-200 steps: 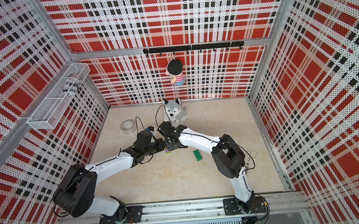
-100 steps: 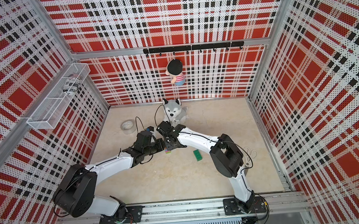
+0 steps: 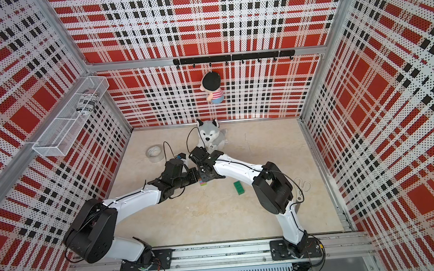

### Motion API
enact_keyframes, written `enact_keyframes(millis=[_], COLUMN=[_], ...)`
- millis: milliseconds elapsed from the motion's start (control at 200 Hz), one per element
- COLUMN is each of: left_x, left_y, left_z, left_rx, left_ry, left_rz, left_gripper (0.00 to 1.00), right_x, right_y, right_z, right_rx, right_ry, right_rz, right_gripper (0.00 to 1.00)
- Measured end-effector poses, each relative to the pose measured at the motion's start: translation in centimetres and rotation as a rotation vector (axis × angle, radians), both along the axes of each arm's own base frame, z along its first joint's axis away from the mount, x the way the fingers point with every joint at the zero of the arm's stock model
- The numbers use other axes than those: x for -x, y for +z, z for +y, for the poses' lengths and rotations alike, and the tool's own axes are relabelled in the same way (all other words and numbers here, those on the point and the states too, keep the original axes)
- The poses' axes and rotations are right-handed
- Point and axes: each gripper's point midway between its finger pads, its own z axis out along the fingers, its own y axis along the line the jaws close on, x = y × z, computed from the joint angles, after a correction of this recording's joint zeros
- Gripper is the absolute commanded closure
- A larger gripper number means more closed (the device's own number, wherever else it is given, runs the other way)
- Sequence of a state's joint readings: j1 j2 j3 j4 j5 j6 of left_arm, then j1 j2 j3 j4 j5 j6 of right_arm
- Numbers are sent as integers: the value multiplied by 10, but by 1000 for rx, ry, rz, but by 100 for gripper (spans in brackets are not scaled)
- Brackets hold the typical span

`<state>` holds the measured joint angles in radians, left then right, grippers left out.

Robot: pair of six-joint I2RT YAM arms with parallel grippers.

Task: Assemble the letter p with lego
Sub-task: Assemble the lego brick with the lego brick.

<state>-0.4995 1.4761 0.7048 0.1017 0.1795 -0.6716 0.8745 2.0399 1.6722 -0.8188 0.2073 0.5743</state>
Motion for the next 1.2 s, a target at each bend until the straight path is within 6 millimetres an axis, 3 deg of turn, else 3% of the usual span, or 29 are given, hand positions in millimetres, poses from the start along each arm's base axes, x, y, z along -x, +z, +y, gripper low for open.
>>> enact_keyframes(millis=[1197], left_x=[0], left_y=[0], left_z=[4], left_rx=[3], left_ry=[2], left_rz=[-8], left_gripper=[100], right_x=[-5], right_y=[-1], right_z=[-1], right_rx=[7], right_ry=[-2], right_rz=[-6], right_gripper=[76])
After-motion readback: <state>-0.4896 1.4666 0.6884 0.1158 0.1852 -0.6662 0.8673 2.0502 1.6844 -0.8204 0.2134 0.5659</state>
